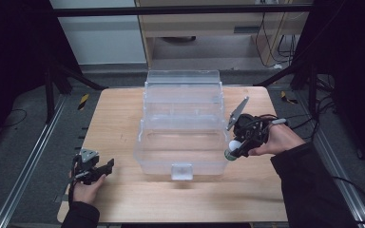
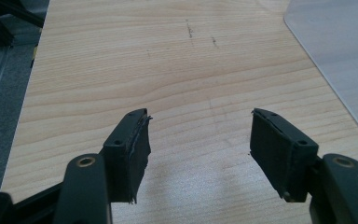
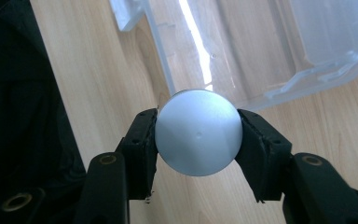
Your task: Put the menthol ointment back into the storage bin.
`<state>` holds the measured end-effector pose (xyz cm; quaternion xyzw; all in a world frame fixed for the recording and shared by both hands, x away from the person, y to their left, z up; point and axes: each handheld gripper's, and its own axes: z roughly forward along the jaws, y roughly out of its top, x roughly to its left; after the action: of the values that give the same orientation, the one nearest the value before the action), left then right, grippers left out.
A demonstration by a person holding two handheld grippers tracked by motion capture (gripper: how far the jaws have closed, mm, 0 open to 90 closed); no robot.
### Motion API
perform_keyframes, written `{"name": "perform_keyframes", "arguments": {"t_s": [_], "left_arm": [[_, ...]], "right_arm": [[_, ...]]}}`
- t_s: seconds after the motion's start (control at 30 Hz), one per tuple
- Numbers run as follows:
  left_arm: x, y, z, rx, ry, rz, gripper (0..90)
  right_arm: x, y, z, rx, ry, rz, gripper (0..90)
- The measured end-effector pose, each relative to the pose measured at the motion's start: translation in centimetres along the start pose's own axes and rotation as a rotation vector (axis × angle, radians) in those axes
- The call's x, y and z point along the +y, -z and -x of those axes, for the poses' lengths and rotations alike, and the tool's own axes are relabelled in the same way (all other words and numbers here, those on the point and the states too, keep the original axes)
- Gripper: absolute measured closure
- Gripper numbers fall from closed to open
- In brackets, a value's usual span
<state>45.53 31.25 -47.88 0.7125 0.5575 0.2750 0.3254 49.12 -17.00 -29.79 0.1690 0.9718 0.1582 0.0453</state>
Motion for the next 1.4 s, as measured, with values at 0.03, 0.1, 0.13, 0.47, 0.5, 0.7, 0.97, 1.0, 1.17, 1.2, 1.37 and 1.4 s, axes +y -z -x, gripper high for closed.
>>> {"name": "perform_keyframes", "arguments": {"t_s": [0.03,0.1,0.13,0.47,0.5,0.7,0.97,1.0,1.17,1.2,1.37,1.4], "left_arm": [[0.0,0.0,0.0,0.0,0.0,0.0,37.1],[0.0,0.0,0.0,0.0,0.0,0.0,37.2],[0.0,0.0,0.0,-0.001,-0.001,0.0,37.2],[0.0,0.0,0.0,-0.001,-0.001,0.0,37.2],[0.0,0.0,0.0,-0.001,-0.001,0.0,37.2],[0.0,0.0,-0.1,0.001,0.0,0.001,37.3],[0.0,-0.1,-0.1,0.002,-0.002,0.0,37.3],[0.0,-0.1,-0.1,0.003,-0.002,-0.001,37.3],[0.0,-0.1,-0.1,0.002,-0.004,-0.002,37.3],[0.0,-0.1,-0.1,0.002,-0.004,-0.002,37.3],[0.0,-0.1,-0.1,0.003,-0.003,-0.003,37.3],[0.0,-0.1,-0.1,0.003,-0.003,-0.002,37.3]], "right_arm": [[0.2,-0.1,0.1,0.0,-0.001,0.002,50.5],[0.5,-0.5,0.3,-0.001,-0.003,0.004,50.4],[0.6,-0.6,0.4,-0.001,0.004,0.005,50.5],[1.9,-2.4,1.6,-0.007,-0.003,0.025,50.4],[2.0,-2.6,1.6,-0.006,-0.003,0.022,50.4],[2.4,-4.3,1.8,-0.002,0.02,0.018,50.5],[1.8,-6.4,2.1,0.012,0.015,-0.008,50.4],[1.7,-6.6,2.2,0.012,0.015,-0.012,50.4],[1.6,-7.2,2.3,0.016,0.019,-0.019,50.5],[1.5,-7.6,2.3,0.016,0.021,-0.026,50.4],[1.4,-8.4,2.3,0.015,0.022,-0.037,50.4],[1.4,-8.5,2.3,0.014,0.026,-0.04,50.4]]}}
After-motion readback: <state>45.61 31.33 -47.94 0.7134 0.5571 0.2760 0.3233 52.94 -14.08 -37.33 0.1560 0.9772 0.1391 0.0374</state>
